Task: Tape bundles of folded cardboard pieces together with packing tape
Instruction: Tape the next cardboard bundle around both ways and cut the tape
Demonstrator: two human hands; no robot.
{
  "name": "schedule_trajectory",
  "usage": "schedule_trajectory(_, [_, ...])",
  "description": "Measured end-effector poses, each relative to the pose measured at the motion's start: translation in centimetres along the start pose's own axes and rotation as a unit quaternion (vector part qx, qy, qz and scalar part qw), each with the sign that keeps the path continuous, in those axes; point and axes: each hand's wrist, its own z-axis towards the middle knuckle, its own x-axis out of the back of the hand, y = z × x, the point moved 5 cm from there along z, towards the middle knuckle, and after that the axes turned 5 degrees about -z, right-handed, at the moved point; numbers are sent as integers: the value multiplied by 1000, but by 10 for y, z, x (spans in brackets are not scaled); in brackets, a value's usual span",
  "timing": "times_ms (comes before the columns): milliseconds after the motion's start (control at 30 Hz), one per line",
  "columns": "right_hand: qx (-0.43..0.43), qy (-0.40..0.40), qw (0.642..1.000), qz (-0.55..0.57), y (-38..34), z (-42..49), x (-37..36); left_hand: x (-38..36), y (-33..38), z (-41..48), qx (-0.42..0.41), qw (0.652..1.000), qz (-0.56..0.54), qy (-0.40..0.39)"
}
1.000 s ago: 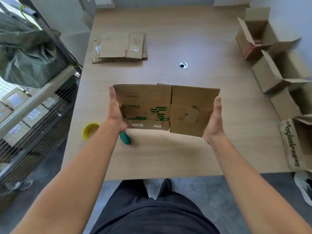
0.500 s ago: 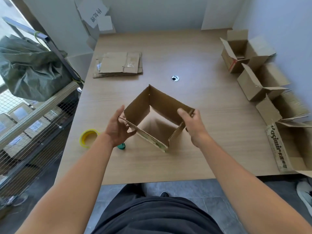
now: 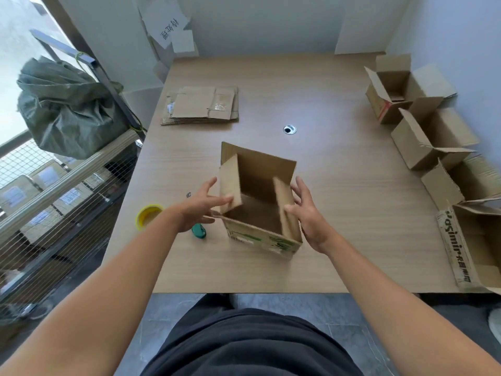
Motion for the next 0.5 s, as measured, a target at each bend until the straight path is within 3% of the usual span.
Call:
schedule_trajectory(67, [17,-9,998,-53,7,0,-6,-8,-6,4,1,1000,17,26])
schedule_trajectory(200, [27,55,998,-27,10,11,0,-19,4,11,-81,995,-14,52])
schedule_trajectory(300, [24,61,998,-17,7,22,4,-18,13,12,-90,994,-14,55])
schedule_trajectory(500, [3,145,988,47,4,31,13,-18,12,9,-103,987,114,37])
